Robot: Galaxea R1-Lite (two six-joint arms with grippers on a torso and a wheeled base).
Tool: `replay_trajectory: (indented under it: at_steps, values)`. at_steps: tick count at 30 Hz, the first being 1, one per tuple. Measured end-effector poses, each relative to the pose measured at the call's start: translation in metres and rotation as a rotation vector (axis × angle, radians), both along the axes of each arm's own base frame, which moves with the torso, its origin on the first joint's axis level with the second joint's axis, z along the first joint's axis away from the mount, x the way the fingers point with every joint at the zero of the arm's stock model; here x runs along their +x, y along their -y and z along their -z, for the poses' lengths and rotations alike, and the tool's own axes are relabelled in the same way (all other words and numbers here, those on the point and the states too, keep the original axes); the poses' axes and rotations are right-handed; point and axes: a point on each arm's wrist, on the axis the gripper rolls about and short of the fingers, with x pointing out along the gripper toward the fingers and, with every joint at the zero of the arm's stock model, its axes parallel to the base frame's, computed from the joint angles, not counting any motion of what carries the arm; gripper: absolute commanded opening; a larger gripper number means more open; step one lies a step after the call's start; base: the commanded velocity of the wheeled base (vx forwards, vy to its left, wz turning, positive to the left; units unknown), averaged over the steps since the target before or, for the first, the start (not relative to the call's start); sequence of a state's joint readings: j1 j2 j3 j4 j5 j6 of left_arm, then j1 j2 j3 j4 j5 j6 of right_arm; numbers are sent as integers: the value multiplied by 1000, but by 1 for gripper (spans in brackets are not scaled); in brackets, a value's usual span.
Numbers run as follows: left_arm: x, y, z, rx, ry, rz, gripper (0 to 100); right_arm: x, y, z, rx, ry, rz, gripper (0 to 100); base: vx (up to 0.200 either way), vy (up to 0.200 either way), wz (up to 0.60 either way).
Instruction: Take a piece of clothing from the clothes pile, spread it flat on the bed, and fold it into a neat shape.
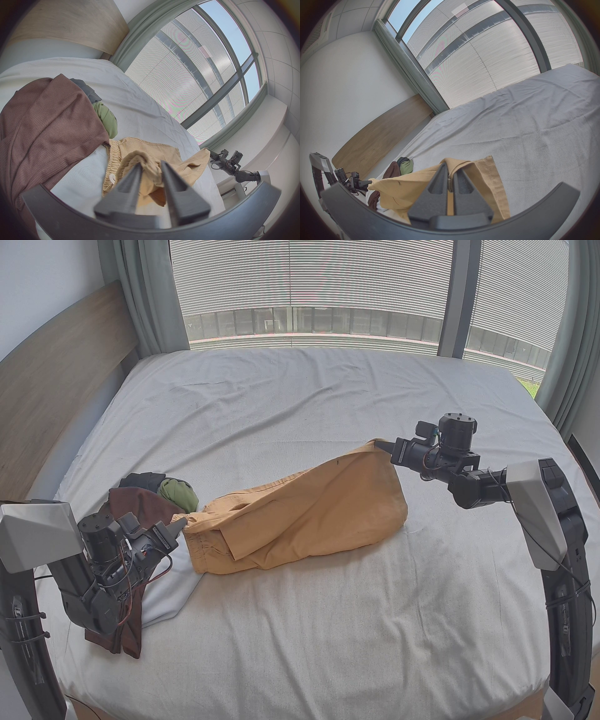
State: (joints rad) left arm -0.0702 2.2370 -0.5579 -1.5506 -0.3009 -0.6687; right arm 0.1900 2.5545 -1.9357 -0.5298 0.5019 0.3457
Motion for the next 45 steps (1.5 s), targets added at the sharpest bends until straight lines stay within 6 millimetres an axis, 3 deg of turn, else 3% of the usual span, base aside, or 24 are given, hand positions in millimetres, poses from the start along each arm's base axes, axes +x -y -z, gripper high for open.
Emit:
replay_trajectory:
  at_steps: [2, 3, 13, 25, 35, 45]
  values:
    - [1, 0, 1, 1, -2, -2, 100, 1, -1, 1, 0, 3, -1, 0, 0, 0, 0]
    - [1, 0, 2, 1, -2, -3, 100, 1, -1, 1, 1, 5, -2, 100, 0, 0, 0]
    - [8, -11, 0, -1, 19, -53, 100, 9, -11, 18, -5, 3, 48, 100, 0, 0, 0]
    - [8, -14, -4, -3, 30, -60, 100, -3, -16, 5, -1, 18, 58, 100, 0, 0, 0]
    - [-7, 0, -13, -4, 26, 10, 100, -58, -19, 30, -36, -160, 30, 100, 0, 0, 0]
    - [-27, 17, -16, 43, 19, 94, 100, -108, -23, 41, 3, -194, 34, 100, 0, 0, 0]
